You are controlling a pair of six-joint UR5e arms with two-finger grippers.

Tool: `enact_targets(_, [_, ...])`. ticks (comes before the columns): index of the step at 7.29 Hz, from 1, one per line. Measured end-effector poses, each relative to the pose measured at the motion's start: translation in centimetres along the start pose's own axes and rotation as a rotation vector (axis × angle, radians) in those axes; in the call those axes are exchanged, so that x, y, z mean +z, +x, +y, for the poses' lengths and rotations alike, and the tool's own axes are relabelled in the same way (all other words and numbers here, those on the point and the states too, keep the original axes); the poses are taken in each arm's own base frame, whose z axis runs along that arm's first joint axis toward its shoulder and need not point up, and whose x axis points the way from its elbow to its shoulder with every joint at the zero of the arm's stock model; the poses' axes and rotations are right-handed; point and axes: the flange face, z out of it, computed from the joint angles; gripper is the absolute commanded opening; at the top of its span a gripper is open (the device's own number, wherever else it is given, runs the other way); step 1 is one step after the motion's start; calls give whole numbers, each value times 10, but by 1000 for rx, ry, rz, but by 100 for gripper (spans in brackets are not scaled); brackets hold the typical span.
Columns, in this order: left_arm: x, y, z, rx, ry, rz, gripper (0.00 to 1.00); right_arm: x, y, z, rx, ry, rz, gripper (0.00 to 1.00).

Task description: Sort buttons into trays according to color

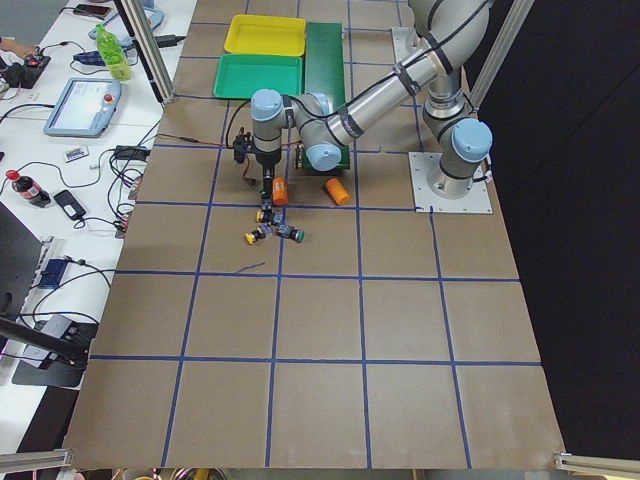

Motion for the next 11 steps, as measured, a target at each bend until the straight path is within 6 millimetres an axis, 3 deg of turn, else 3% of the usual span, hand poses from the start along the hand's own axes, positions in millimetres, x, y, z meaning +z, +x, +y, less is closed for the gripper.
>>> enact_targets(11, [29, -4, 3, -23, -52, 10, 100, 0, -1, 1, -1, -2, 0, 100])
